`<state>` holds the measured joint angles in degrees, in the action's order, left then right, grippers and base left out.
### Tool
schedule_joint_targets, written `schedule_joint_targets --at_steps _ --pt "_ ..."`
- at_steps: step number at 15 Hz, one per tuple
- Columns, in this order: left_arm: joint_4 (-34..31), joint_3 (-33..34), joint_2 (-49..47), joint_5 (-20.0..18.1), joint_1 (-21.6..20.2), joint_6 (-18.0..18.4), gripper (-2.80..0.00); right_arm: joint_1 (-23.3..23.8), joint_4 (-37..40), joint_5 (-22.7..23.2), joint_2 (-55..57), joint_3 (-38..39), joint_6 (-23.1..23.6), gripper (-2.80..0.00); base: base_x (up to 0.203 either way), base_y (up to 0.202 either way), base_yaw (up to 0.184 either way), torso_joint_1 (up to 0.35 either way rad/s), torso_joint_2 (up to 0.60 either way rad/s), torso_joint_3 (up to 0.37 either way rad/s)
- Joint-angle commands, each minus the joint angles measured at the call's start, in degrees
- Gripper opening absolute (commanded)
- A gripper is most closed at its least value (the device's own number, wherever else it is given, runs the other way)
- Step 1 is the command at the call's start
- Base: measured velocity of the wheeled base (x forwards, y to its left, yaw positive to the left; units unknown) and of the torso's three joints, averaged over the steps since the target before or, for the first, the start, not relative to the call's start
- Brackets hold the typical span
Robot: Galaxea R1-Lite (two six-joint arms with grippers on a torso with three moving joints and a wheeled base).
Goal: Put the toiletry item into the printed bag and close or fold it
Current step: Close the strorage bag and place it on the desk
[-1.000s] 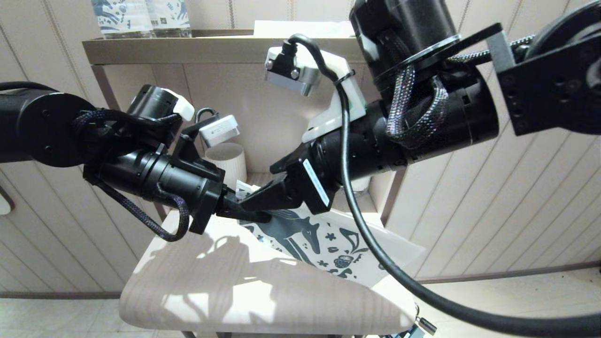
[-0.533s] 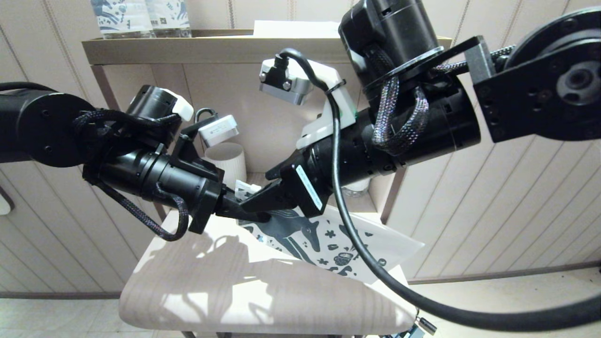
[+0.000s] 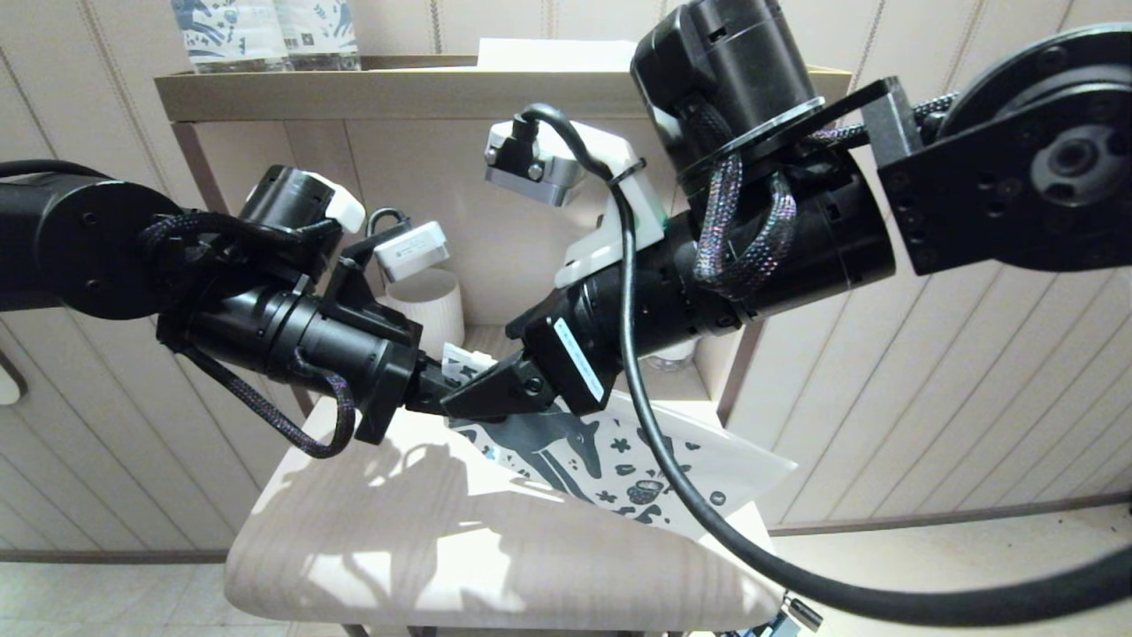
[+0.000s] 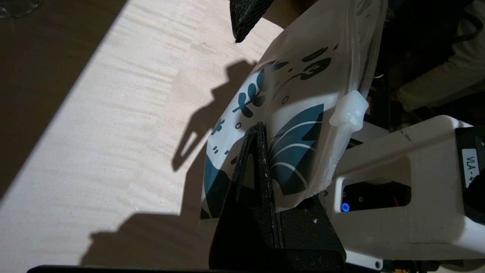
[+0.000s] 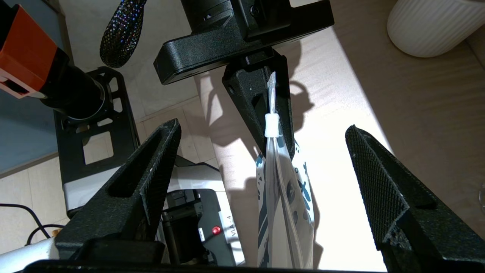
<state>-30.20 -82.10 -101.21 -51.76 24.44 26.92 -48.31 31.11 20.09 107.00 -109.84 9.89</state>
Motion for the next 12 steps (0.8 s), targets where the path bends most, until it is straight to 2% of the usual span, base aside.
schedule_joint_targets --at_steps 1,4,11,12 --pt "-0.1 0.1 0.0 -0.3 0.0 0.2 -2.80 0.0 0.2 0.1 0.1 -0.1 0.0 0.00 0.000 0.000 0.000 0.000 0.00 0.000" --pt "-0.2 0.6 0.0 -1.2 0.0 1.6 -2.80 0.0 0.5 0.0 -0.5 0.8 0.7 0.00 0.000 0.000 0.000 0.000 0.00 0.000" --pt "-0.1 0.8 0.0 -1.2 -0.2 1.6 -2.80 0.0 0.2 0.3 0.1 0.1 0.5 0.00 0.000 0.000 0.000 0.000 0.00 0.000" --pt "-0.1 0.9 0.0 -1.3 -0.2 1.6 -2.80 0.0 0.2 0.4 0.1 0.1 0.5 -2.80 0.000 0.000 0.000 0.000 0.00 0.000"
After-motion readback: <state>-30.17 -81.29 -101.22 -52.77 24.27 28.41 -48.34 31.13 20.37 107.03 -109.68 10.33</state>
